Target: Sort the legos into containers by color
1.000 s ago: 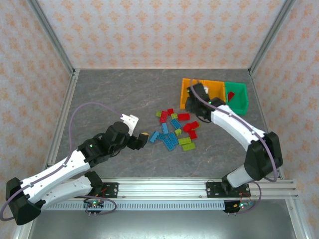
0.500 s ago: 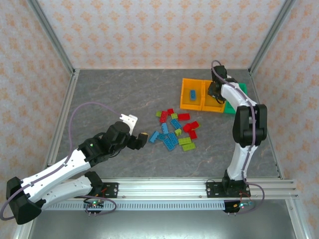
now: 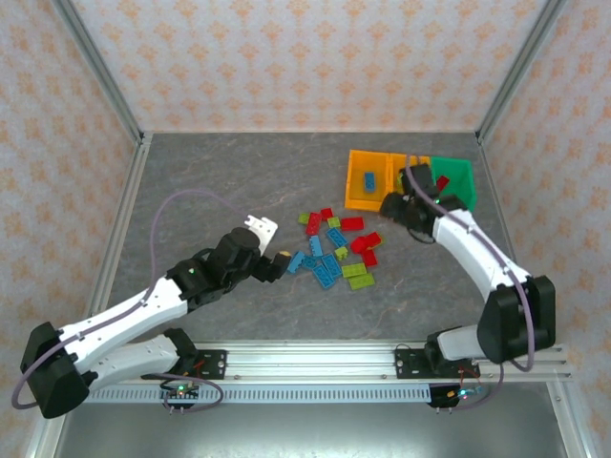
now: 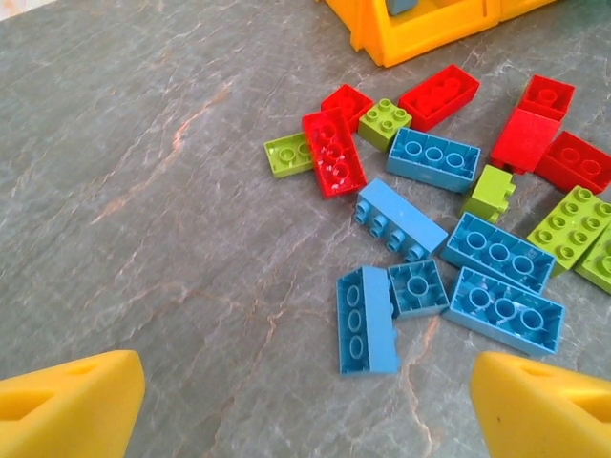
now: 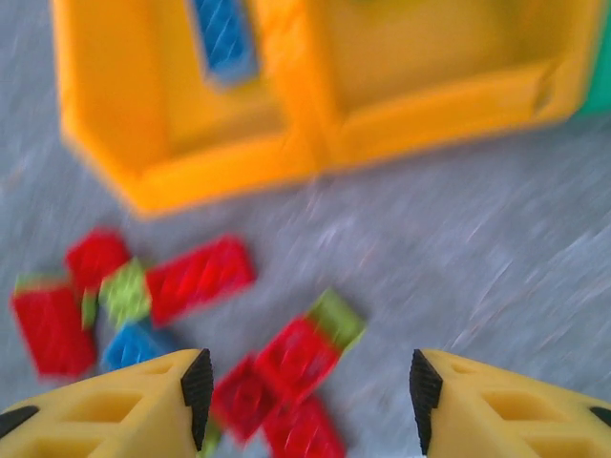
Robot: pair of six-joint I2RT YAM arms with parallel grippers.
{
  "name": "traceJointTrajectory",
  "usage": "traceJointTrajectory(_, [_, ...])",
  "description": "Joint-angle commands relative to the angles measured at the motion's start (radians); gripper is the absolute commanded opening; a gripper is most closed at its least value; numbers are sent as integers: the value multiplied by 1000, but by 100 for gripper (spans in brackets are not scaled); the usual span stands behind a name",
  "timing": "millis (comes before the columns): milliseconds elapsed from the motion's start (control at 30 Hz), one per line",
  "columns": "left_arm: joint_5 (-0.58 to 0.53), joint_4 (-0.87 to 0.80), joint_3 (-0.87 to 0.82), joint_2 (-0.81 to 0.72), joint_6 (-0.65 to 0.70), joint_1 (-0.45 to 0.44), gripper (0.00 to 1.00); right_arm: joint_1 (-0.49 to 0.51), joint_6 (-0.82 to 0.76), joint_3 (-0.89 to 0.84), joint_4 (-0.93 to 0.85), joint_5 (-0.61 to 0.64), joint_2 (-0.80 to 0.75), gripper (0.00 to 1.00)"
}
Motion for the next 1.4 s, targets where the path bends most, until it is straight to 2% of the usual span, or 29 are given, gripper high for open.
traceJointTrajectory(0, [60, 166, -61, 39, 92, 21, 89, 114, 69, -46, -82, -49, 12, 60])
traceJointTrajectory(100, [53, 256, -122, 61, 109, 25, 89, 215, 114, -30, -101, -26, 52, 64])
traceJointTrajectory(267, [36, 250, -149, 61, 110, 23, 89, 245, 233, 28, -130, 129, 165, 74])
traceJointTrajectory(333, [37, 247, -164, 35, 107, 23, 89, 245, 287, 32, -105, 121, 193, 77])
traceJointTrajectory(500, [34, 243, -172, 3, 105, 23, 89, 248, 402, 62, -57, 87, 259, 77])
traceJointTrajectory(733, [46, 221, -160, 10, 103, 24, 89, 253, 472, 96, -44, 99, 336, 77])
traceJointTrajectory(867, [42, 219, -163, -2, 102, 22, 89, 253, 482, 118, -46, 116, 374, 70])
traceJointTrajectory(1100, [38, 214, -163, -4, 101, 21, 89, 254, 494, 112, -44, 153, 396, 49])
traceJointTrajectory(1367, [57, 231, -173, -12, 103, 21, 89, 260, 501, 59, -35, 185, 297, 35])
